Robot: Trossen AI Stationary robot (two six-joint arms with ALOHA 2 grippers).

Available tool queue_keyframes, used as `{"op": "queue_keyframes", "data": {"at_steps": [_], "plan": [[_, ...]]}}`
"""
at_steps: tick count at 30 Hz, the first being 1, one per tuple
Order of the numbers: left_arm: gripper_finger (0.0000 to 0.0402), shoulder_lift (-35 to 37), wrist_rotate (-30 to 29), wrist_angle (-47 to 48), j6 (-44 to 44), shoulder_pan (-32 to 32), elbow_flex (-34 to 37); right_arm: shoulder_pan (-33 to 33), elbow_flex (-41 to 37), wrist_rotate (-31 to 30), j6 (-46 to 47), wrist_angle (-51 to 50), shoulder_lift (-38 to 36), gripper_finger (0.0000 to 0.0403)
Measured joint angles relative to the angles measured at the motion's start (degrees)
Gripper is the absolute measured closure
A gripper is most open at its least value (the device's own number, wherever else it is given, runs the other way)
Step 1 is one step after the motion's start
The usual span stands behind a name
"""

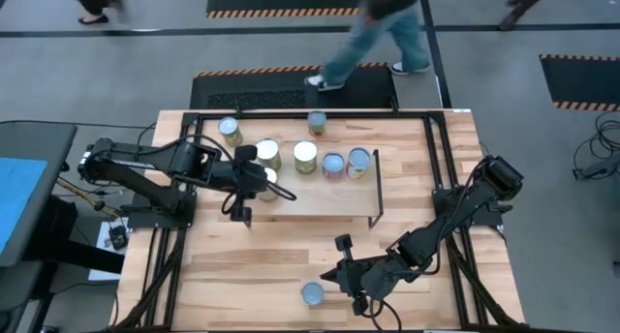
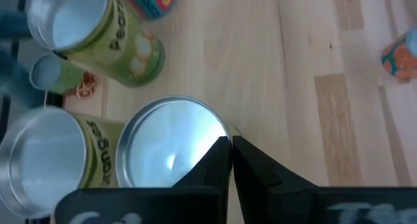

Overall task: Pick and place cans onto a shelf
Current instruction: Put the canned orange on the shelf aligned with the other canned orange, then put the canned pears on the shelf

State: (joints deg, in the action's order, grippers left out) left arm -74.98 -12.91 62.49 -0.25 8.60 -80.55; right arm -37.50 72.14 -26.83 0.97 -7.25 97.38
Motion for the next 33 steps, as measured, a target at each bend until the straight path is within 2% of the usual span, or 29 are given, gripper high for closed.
{"op": "queue_keyframes", "data": {"at_steps": [14, 25, 33], "plan": [[0.0391, 0.00, -0.48, -0.51, 0.17, 0.00, 0.00, 0.00, 0.00, 0.00, 0.03, 0.00, 0.00, 0.0393], [0.0323, 0.02, -0.90, -0.38, 0.41, 0.25, -0.14, 0.01, 0.00, 0.00, 0.04, 0.00, 0.00, 0.0393], [0.0296, 0.93, -1.35, 1.84, 1.09, 3.56, -5.47, -0.26, 0.00, -0.02, 0.07, 0.00, 0.00, 0.0393]]}}
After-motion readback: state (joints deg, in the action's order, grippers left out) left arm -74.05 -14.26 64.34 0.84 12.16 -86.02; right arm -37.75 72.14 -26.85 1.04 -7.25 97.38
